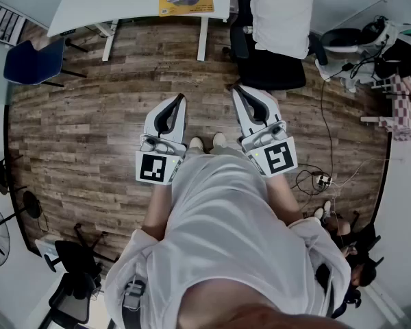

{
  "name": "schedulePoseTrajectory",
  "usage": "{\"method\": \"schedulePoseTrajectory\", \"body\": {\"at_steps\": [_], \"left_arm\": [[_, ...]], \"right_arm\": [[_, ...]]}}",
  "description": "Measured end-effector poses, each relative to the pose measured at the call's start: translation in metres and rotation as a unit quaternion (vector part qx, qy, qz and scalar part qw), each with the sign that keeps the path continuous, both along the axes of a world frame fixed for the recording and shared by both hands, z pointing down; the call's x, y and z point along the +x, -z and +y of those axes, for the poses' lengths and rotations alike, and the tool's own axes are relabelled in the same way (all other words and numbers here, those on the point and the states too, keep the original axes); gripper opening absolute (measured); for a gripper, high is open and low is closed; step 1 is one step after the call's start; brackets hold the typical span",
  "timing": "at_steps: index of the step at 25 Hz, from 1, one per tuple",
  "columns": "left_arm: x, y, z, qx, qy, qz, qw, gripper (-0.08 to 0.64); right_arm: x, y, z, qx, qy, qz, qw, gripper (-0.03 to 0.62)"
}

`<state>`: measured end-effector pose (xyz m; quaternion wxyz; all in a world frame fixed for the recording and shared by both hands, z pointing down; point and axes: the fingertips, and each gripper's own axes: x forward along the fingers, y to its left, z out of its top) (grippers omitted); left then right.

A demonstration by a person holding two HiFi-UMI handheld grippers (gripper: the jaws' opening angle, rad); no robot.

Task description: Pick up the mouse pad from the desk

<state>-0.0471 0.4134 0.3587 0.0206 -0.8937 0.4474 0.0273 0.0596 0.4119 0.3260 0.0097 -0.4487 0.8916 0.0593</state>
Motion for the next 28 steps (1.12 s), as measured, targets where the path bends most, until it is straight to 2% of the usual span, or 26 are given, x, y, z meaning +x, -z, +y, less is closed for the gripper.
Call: {"method": "schedulePoseTrajectory", "body": {"at_steps": [8,12,21,25,28], "left_arm": [[-0.001,0.001,0.002,0.003,0.005,-0.003,1.0,-0.006],[0.0,-0.001,0.004,0.001,0.007,-0.003,1.0,-0.006],[-0.034,-0.005,0.009,-0.011,0.027,0.009,0.9995,-0.006],[-0.042,-0.008,0.01,-0.012,0.019,0.017,0.9996,-0.006],[-0.046,-0.021,0.011,-0.023,0.008,0.006,0.9997,-0.006]], "right_arm": [[-0.001,0.002,0.001,0.005,0.007,-0.001,1.0,-0.003],[0.001,-0.007,0.0,-0.007,0.007,-0.002,1.0,-0.003],[-0.005,-0.038,0.004,-0.05,-0.009,-0.017,0.999,-0.003],[-0.013,-0.041,0.005,-0.054,-0.011,-0.007,0.998,-0.003],[-0.016,-0.04,0.006,-0.048,-0.022,0.001,0.999,-0.003]]}}
